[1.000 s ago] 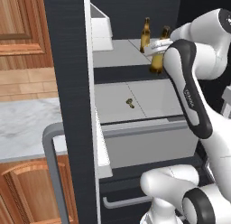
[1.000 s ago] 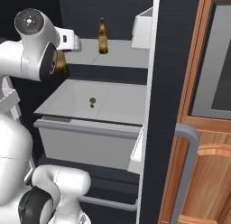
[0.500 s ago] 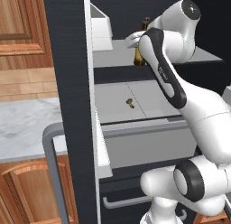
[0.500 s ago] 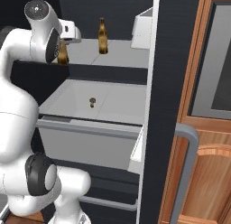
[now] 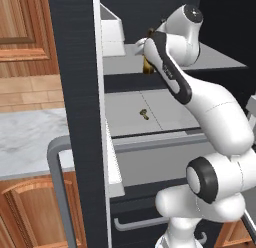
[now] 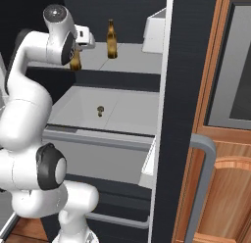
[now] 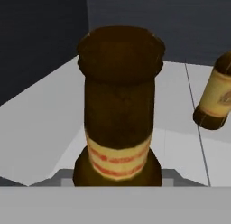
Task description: Place the beers on the top shelf of the fridge to keep them out of children's reach, and place the mushroom on lower shelves for easy access.
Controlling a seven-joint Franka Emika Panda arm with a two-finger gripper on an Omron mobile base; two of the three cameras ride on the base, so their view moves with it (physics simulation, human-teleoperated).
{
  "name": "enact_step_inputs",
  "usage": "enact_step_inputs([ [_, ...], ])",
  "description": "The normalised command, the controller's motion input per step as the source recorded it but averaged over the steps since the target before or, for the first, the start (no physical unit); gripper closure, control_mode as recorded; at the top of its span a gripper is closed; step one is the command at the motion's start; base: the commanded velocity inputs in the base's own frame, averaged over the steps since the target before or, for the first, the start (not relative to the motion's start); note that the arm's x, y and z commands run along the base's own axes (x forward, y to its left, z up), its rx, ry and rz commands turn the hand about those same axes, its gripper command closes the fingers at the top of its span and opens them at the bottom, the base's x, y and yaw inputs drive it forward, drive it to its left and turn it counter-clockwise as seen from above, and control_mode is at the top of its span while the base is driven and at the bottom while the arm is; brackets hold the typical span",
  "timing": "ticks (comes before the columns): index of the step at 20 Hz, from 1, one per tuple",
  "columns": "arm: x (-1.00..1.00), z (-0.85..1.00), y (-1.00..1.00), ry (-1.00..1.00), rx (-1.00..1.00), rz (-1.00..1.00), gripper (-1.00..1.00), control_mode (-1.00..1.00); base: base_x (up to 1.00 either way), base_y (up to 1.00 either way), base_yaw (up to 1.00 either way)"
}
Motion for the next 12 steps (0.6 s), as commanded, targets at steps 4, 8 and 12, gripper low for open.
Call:
enact_step_inputs([
  [4,0.56,-0.23,0.0,-0.02,0.0,0.0,1.0,-1.0,0.0,0.0,0.0],
  [8,0.63,-0.05,0.0,-0.05,0.0,0.0,1.0,-1.0,0.0,0.0,0.0],
  [12,0.7,0.0,0.0,-0.09,0.0,0.0,1.0,-1.0,0.0,0.0,0.0],
])
